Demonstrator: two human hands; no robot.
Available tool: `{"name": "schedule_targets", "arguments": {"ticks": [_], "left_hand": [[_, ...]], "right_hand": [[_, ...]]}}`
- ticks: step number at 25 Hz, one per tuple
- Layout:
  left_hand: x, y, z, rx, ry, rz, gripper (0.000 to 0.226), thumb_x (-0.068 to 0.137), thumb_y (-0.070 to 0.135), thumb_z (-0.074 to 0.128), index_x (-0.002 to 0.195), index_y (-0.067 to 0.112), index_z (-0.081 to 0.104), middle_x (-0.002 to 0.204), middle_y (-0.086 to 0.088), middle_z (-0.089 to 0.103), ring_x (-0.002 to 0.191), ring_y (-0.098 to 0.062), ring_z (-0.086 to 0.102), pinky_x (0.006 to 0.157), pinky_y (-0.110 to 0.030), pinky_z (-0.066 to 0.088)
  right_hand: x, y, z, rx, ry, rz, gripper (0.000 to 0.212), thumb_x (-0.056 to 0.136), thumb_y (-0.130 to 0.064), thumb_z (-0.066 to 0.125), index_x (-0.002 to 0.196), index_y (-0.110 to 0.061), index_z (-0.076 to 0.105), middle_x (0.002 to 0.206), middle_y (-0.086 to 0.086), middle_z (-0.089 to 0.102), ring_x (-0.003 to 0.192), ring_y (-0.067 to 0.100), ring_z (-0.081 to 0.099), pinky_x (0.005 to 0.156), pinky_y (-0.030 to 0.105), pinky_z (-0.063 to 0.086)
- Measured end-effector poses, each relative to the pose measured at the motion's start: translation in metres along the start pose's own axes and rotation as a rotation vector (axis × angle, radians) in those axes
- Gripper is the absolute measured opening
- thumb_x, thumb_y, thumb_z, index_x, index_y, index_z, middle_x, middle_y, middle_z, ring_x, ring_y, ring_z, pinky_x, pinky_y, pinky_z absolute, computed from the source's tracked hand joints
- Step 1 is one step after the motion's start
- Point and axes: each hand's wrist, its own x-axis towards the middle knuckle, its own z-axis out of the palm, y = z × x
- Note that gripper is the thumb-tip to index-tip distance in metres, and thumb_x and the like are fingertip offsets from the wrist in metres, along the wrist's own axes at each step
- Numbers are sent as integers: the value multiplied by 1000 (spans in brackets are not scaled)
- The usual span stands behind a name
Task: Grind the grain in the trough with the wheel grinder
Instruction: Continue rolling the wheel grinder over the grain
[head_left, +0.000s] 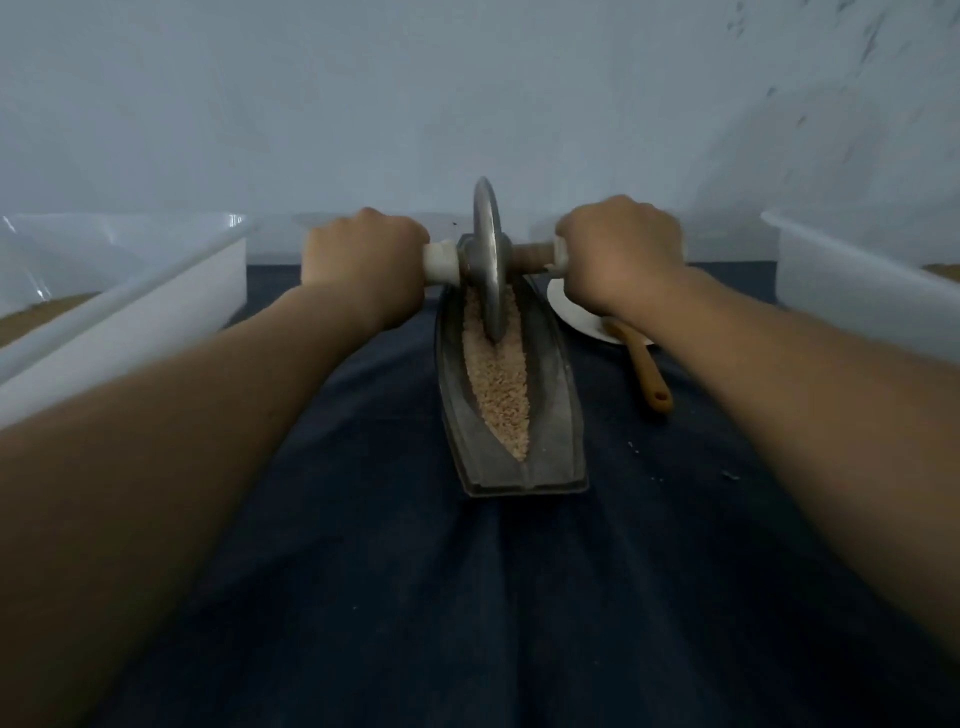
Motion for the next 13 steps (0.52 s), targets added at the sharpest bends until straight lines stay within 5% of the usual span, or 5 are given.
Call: {"name": "schedule_targets", "arguments": {"ticks": [4,7,10,13], "left_hand": [[-13,4,-20,66,-35,63,19,87,26,60,104,28,66,89,-5,58,74,-27,53,61,-36,39],[-56,-12,-36,94,128,204,14,75,32,62,88,38,61,67,5,38,55,-21,38,51,-29,30],[-68,-18,-40,106,210,214,14,69,36,63,73,41,50,59,10,26,45,-14,21,48,-18,16],[-40,-5,-12,126,148,99,7,82,29,61,83,33,56,63,3,36,47,-16,28,47,-25,20]], "right_hand": [[-21,9,-4,47,-125,-48,12,92,-30,63,81,-31,58,89,1,62,73,22,55,55,28,36],[-81,24,-19,101,-76,-160,6,75,-39,55,71,-37,53,62,-11,55,55,10,48,47,25,32],[-92,29,-30,82,-39,-233,25,58,-40,47,77,-57,51,44,-9,49,42,5,44,42,20,28],[-49,15,-7,13,-21,-119,9,79,-34,60,71,-33,56,63,-8,55,56,14,49,47,22,29]]}}
